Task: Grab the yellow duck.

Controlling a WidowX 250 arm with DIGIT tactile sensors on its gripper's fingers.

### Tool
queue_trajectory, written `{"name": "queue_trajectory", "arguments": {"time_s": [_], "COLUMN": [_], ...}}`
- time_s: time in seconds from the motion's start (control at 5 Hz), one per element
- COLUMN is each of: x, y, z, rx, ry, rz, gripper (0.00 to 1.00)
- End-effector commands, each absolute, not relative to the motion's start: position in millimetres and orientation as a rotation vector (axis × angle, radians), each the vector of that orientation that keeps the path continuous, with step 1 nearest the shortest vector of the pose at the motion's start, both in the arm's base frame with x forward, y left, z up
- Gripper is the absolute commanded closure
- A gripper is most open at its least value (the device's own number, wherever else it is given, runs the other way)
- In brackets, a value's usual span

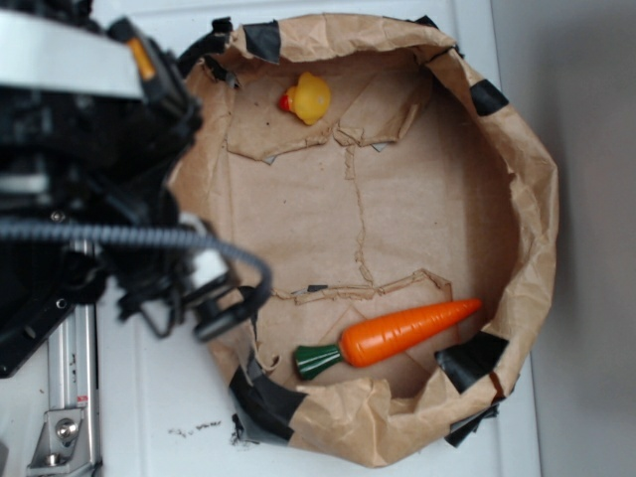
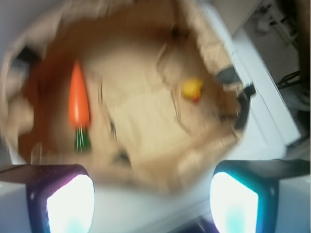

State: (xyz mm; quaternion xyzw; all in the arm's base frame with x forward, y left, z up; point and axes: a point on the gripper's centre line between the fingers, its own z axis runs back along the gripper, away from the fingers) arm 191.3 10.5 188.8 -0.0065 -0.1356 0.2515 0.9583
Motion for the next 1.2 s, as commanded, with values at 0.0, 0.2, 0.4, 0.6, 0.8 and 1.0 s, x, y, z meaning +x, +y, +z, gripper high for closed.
{"name": "queue_trajectory", "arguments": {"time_s": [0.0,0.2,0.4,0.6,0.8,1.0], "x": [231,242,248,243,243,243], "y": [50,60,71,82,82,82], "z": [131,118,112,116,116,116], "rx": [-0.026,0.003,0.024,0.033,0.033,0.033], "ry": [-0.358,-0.278,-0.215,-0.234,-0.234,-0.234], "rz": [1.039,1.262,1.407,1.468,1.468,1.468], "gripper": [0.00,0.00,0.00,0.00,0.00,0.00]}}
